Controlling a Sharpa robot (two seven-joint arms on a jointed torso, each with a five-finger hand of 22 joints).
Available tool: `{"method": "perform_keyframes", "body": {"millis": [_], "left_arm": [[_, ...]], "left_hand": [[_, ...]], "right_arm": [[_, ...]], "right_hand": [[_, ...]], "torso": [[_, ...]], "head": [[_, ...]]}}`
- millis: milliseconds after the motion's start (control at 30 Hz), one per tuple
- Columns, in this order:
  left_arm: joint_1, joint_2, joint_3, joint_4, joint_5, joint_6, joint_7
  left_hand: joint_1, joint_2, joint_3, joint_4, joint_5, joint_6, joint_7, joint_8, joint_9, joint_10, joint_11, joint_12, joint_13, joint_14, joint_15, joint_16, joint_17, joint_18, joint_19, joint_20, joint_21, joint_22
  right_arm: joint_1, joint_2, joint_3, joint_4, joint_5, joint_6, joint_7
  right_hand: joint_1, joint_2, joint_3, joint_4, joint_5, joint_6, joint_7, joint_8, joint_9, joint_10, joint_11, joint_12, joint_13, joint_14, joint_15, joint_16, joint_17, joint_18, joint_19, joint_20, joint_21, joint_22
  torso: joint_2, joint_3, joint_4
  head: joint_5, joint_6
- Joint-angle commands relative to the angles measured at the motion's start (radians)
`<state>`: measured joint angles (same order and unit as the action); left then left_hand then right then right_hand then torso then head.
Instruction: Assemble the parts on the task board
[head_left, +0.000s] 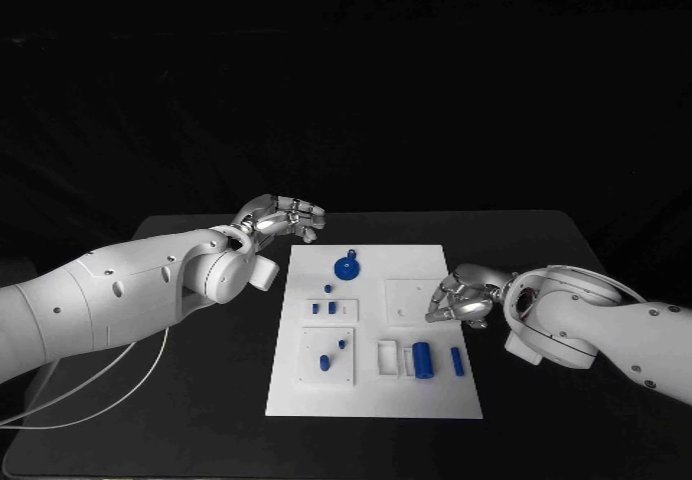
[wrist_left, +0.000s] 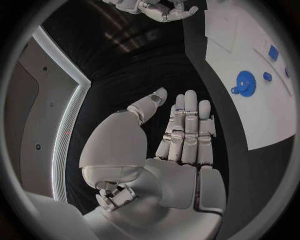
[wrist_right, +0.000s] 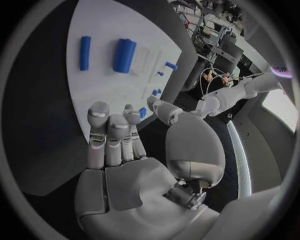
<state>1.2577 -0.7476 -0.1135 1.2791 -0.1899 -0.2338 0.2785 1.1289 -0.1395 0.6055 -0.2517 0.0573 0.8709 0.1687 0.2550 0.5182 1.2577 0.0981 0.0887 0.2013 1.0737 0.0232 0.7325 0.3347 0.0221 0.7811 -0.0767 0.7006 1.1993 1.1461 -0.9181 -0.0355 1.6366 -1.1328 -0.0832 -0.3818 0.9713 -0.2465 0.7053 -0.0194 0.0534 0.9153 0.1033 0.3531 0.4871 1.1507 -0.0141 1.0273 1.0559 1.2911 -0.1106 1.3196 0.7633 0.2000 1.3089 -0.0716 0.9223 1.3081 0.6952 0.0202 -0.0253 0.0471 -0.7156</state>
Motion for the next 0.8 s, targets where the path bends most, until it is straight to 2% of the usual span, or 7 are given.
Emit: {"method": "perform_keyframes", "body": {"millis": [33, 167, 333, 667, 800], "left_arm": [[0.0, 0.001, 0.0, 0.003, 0.006, 0.016, 0.005], [0.0, 0.0, 0.0, 0.006, 0.006, 0.015, 0.005], [0.0, -0.002, 0.0, 0.012, 0.006, 0.015, 0.005], [0.0, -0.004, 0.0, 0.016, 0.006, 0.015, 0.007], [0.0, -0.003, 0.0, 0.017, 0.007, 0.016, 0.007]], "left_hand": [[-0.006, 0.004, -0.002, 0.005, 0.001, -0.007, 0.001, 0.007, -0.001, -0.005, -0.001, -0.006, 0.001, 0.008, -0.001, -0.005, 0.002, 0.02, 0.005, 0.0, -0.005, 0.002], [-0.006, 0.004, -0.002, 0.005, 0.001, -0.007, 0.001, 0.007, -0.001, -0.005, -0.001, -0.006, 0.001, 0.008, -0.001, -0.005, 0.002, 0.02, 0.005, 0.0, -0.005, 0.002], [-0.007, 0.003, -0.003, 0.006, 0.001, -0.008, 0.001, 0.007, -0.001, -0.005, 0.0, -0.006, 0.001, 0.008, -0.001, -0.005, 0.003, 0.02, 0.005, 0.0, -0.005, 0.002], [-0.009, 0.004, -0.003, 0.007, 0.001, -0.008, 0.002, 0.008, -0.001, -0.005, 0.0, -0.006, 0.002, 0.009, -0.001, -0.007, 0.005, 0.019, 0.005, 0.0, -0.006, 0.003], [-0.01, 0.004, -0.004, 0.008, 0.001, -0.008, 0.002, 0.008, -0.002, -0.005, 0.0, -0.006, 0.002, 0.009, -0.001, -0.007, 0.005, 0.019, 0.006, 0.0, -0.006, 0.003]], "right_arm": [[0.0, -0.01, -0.008, 0.019, 0.061, 0.148, -0.148], [0.0, -0.012, -0.03, 0.033, 0.089, 0.154, -0.169], [0.0, -0.004, -0.071, 0.034, 0.093, 0.152, -0.191], [-0.004, 0.034, -0.104, 0.007, 0.068, 0.105, -0.195], [-0.015, 0.051, -0.107, -0.001, 0.062, 0.073, -0.19]], "right_hand": [[-0.027, 0.0, -0.014, 0.016, -0.005, 0.015, 0.005, 0.007, 0.012, -0.03, 0.01, 0.038, 0.031, -0.005, -0.003, 0.016, 0.018, 0.062, 0.006, -0.005, 0.012, 0.023], [-0.062, -0.004, -0.025, 0.048, -0.005, 0.015, 0.002, 0.011, 0.029, -0.03, 0.006, 0.069, 0.061, -0.009, -0.006, 0.03, 0.041, 0.062, 0.007, -0.01, 0.029, 0.022], [-0.086, -0.008, -0.027, 0.071, -0.005, 0.016, 0.001, 0.013, 0.043, -0.036, 0.005, 0.084, 0.081, -0.012, -0.007, 0.036, 0.055, 0.062, 0.005, -0.015, 0.041, 0.022], [-0.131, -0.023, -0.027, 0.118, -0.004, 0.012, 0.0, 0.013, 0.065, -0.04, 0.005, 0.094, 0.099, -0.012, -0.007, 0.04, 0.073, 0.062, 0.001, -0.02, 0.058, 0.021], [-0.14, -0.027, -0.028, 0.128, -0.004, 0.011, 0.0, 0.012, 0.069, -0.04, 0.005, 0.095, 0.102, -0.013, -0.007, 0.039, 0.077, 0.062, 0.0, -0.022, 0.061, 0.021]], "torso": [[0.0, 0.0, 0.0002], [0.0, -0.0007, 0.0003], [0.001, -0.0018, 0.002], [0.001, -0.0016, 0.0025], [0.001, -0.0013, 0.0023]], "head": [[-0.007, -0.002], [-0.008, -0.005], [-0.006, -0.011], [-0.008, -0.018], [-0.007, -0.02]]}}
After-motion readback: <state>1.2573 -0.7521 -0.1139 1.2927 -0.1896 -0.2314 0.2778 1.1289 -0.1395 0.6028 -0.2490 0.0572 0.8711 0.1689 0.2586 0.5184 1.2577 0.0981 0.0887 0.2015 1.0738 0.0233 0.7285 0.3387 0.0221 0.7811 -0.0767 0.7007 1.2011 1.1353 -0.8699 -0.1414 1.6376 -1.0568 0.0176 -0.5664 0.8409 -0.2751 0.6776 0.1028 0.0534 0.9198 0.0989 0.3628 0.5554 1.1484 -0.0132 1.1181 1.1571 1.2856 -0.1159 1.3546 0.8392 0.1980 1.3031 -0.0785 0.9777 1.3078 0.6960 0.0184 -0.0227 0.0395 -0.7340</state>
